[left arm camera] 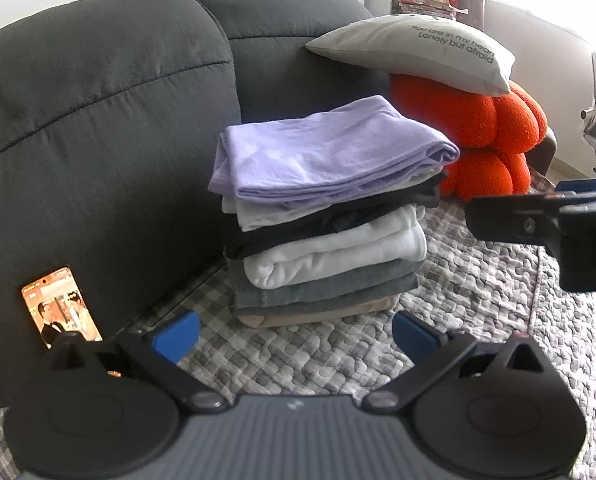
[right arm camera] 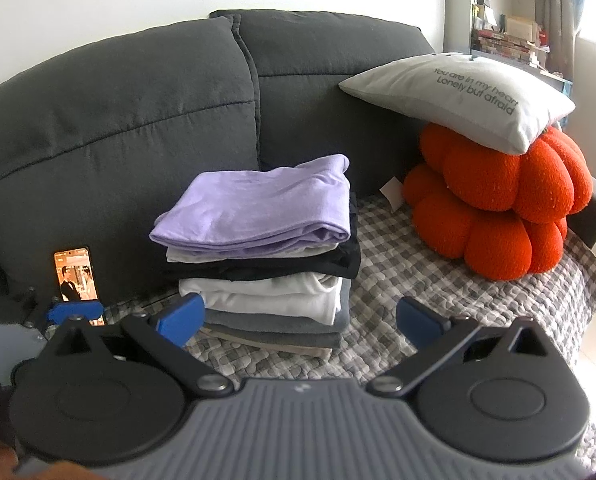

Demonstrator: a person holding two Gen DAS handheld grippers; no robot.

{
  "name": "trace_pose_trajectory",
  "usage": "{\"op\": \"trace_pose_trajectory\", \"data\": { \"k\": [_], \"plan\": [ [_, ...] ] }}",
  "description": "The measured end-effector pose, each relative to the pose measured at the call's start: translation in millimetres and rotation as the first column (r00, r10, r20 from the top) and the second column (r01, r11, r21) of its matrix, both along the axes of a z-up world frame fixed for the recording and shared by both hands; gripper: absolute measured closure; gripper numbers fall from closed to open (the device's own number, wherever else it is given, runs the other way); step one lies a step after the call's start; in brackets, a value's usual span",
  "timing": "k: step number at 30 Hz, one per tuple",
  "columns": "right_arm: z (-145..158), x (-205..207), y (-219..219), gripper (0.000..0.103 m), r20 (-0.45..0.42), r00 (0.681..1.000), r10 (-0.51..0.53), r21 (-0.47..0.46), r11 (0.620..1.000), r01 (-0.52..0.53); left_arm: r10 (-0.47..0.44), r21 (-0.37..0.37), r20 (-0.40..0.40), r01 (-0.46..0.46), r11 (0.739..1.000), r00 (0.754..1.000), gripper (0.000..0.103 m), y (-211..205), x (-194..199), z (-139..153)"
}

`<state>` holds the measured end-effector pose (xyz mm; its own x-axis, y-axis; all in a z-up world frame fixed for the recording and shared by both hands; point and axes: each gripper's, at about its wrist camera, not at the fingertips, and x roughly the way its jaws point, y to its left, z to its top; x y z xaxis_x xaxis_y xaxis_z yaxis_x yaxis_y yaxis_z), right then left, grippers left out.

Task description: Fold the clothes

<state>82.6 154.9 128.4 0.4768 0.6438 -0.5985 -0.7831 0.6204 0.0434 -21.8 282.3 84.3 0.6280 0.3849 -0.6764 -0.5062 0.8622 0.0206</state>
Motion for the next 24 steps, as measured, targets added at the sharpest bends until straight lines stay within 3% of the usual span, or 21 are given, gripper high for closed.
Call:
{"op": "trace_pose_trajectory", "data": {
  "k": [7,14,24],
  "plan": [
    [1.6,-6.5,-5.5,0.0,-0.005,1.0,-0.004,0.01,1.0,0.004,-0.009,0.013,-0.001,0.009,1.0,1.0,0.0,-7.5,-5.8,2.5],
    [7.0,-32.7,-34.6,0.0,0.005,1.0,-0.015,0.025,1.0,0.015,0.007,0.086,0.011,-0.008,0.996,1.0,0.0,-36.3,-31.3,7.7],
    [11.1,-88.5,-90.6,0.0,-0.008,1.0,-0.012,0.052,0.999,0.013,-0.038,0.075,0.036,0.035,0.997,0.999,0.0,-76.8,-82.3,16.0]
  ]
}}
